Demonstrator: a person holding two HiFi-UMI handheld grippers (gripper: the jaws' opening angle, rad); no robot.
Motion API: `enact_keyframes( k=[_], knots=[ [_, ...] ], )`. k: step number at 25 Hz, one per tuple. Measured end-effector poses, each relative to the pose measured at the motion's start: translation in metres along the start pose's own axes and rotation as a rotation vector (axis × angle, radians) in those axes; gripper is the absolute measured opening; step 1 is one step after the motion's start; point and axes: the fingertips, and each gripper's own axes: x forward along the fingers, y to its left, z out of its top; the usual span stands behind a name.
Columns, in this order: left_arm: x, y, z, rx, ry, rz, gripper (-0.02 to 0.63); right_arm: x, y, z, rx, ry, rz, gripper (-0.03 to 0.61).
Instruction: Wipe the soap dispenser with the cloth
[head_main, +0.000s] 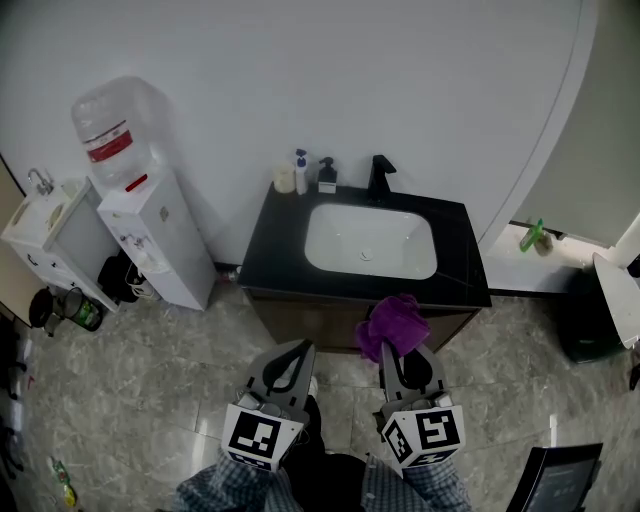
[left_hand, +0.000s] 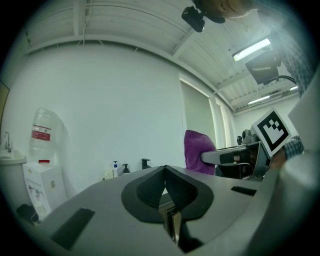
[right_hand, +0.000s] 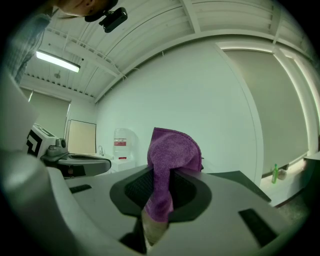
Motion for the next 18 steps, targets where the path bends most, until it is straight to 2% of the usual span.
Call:
enact_keyframes(
  k=[5, 8, 10, 12, 16, 18],
  knots=[
    [0.039, 0.024, -0.009, 0.001, 0.022, -0.012, 0.002, 0.037, -0.018, 0.001, -0.015, 0.007, -0.012, 0.077],
    [0.066, 0.038, -0.006, -0.004, -0.006, -0.029, 0.002, 0.066, -0.028, 0.004, -0.041, 0.012, -0.019, 0.077],
    [0.083, 0.051, -0.01, -0.005, 0.02, -0.04, 0.002, 0.088, -0.033, 0.008, -0.054, 0.013, -0.022, 0.077],
    [0.104, 0.068, -0.011, -0.009, 0.037, -0.047, 0.002, 0.114, -0.04, 0.013, -0.074, 0.019, -0.026, 0.077],
    [0.148, 0.109, -0.001, -0.021, 0.007, -0.045, 0.002, 0.168, -0.055, 0.017, -0.058, 0.034, -0.04, 0.077],
    [0.168, 0.131, -0.002, -0.023, 0.028, -0.047, 0.002, 0.195, -0.061, 0.019, -0.05, 0.042, -0.046, 0.077]
  ],
)
